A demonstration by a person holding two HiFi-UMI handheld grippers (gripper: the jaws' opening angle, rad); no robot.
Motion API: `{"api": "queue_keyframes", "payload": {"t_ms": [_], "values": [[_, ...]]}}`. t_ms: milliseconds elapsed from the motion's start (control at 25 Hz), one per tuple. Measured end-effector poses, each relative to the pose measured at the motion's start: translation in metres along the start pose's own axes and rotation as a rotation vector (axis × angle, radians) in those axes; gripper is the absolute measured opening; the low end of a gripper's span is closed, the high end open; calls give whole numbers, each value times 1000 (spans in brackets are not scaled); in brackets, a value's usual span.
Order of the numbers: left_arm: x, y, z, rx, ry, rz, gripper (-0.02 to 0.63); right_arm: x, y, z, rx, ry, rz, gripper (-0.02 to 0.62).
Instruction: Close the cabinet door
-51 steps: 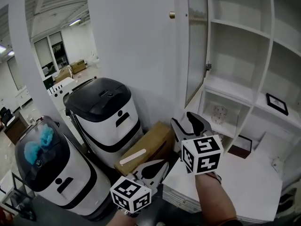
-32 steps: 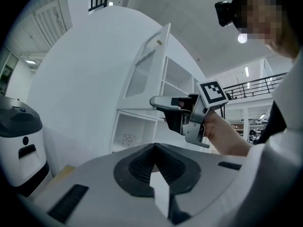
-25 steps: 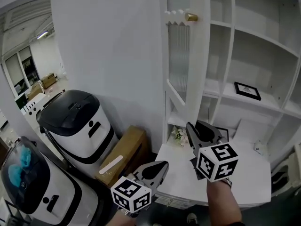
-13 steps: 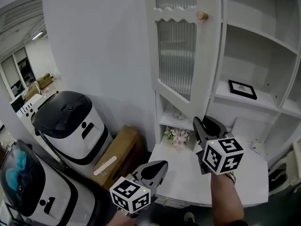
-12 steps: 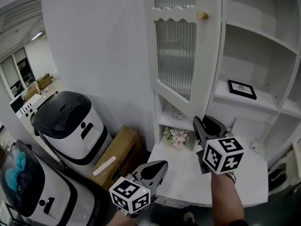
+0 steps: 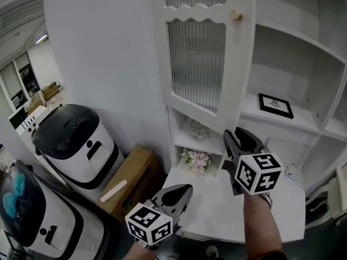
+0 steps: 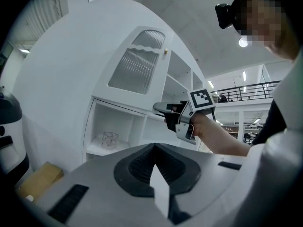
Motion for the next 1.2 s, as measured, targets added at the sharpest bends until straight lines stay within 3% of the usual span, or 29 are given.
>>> {"api": "queue_keyframes", "payload": {"t_ms": [120, 320, 560, 1200], "values": [[-7, 0, 0, -2, -20, -5, 2, -5, -1, 17, 6, 19, -1, 184], [-18, -2, 1, -13, -46, -8, 2, -15, -2, 32, 53, 36, 3, 188], [-31, -3, 2, -26, -69, -12, 2, -29, 0, 55, 28, 13, -14, 218], [-51, -13, 3, -53, -112, 6, 2, -63, -2, 84, 83, -3, -43, 227]]}}
Point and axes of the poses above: the fingertips, and each gripper's own axes: x backward along the fingers, z to its right, y out of its underside, the point moved 4 cm from there along x, backward along the fingers, and after that the axes turned 6 degrees about z, right-handed, at the moved point
